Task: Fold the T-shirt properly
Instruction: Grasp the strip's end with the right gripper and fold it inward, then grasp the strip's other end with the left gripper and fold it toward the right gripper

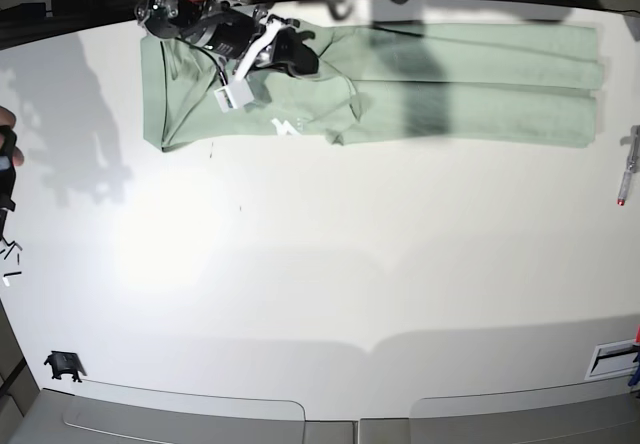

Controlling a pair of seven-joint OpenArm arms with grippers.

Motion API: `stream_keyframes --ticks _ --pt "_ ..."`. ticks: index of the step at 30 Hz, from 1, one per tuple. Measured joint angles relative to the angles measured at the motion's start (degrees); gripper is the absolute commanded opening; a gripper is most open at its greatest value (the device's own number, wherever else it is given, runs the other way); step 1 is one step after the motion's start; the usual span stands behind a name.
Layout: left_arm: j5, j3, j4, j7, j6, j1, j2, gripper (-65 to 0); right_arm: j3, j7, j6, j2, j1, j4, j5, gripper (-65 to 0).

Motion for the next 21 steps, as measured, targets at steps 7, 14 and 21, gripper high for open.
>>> stream_keyframes --ticks 7,14,21 --pt "-0.4 0.0 0.0 0.0 0.0 0.3 1.3 -42.2 0.0 -0.8 -0.1 0.0 0.0 4.3 5.7 -38.3" --pt "-0.8 0.0 0.0 -0.4 0.0 2.7 5.2 -41.7 2.7 1.8 0.2 0.0 0.6 16.9 -6.5 -38.3" --pt "-6.7 -0.1 0.0 3.2 0.0 9.7 8.6 -31.4 13.7 12.6 -10.8 -0.3 0.7 17.7 -23.5 -38.3"
